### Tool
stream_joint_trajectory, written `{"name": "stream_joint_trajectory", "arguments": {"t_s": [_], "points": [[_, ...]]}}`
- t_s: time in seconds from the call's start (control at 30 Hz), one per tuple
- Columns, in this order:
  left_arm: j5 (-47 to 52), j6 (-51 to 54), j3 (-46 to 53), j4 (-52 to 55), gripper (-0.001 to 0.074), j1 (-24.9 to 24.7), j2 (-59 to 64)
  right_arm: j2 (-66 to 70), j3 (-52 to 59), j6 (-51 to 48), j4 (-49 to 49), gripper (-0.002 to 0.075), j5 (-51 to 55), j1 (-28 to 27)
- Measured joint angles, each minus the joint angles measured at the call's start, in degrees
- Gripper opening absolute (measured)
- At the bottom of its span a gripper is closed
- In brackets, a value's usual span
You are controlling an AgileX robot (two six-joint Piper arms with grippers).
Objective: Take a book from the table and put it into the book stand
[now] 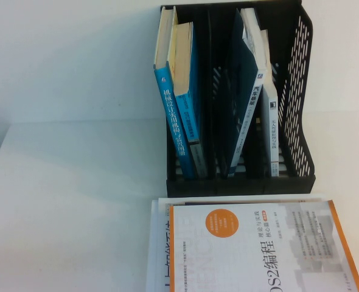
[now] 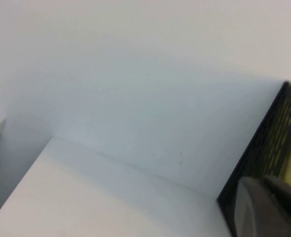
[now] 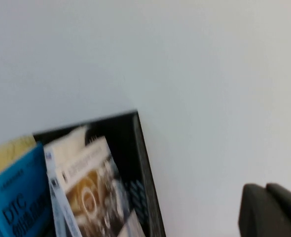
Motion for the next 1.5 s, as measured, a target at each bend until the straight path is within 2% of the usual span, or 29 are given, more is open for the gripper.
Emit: {"name": "stream_joint_trajectory", "arguments": {"t_s": [0.17,0.3,0.4,0.63,0.8,0.9,1.13,1.3,1.5], "points": [[-12.09,-5.55,0.00,-0.68,-0.0002,0.00,0.00,0.00,-0.14,0.02,0.03,-0.0003,-12.78,0.00],[-23.48,-7.02,0.00,-0.81,-0.0002,0.00,0.00,0.00,-4.17,0.12,0.13,-0.0003,-11.83,0.00],[-26.45,-8.63,-0.15,-0.67,0.0000,0.00,-0.02,0.00,-8.40,0.15,0.13,-0.0003,-11.83,0.00],[-18.70,-9.99,-11.78,7.07,-0.0002,0.00,-0.12,0.00,-18.12,0.15,0.13,-0.0003,-9.88,0.00],[-12.25,-10.46,-20.82,9.46,-0.0001,0.00,2.64,5.67,-24.43,2.38,0.13,-0.0003,-8.69,0.00],[-4.23,-11.30,-25.76,9.73,-0.0001,0.00,6.69,11.03,-29.77,5.29,0.13,-0.0003,-0.83,0.00],[19.03,-11.51,-34.10,7.89,-0.0001,0.00,18.12,24.96,-41.26,6.45,0.25,-0.0003,26.32,0.00],[23.15,-11.17,-34.35,9.73,-0.0002,0.00,21.60,29.48,-41.67,3.69,-0.29,-0.0003,32.80,0.00],[25.39,-10.22,-34.45,6.36,-0.0002,0.00,21.83,29.69,-40.58,5.30,8.59,-0.0003,37.40,0.00]]}}
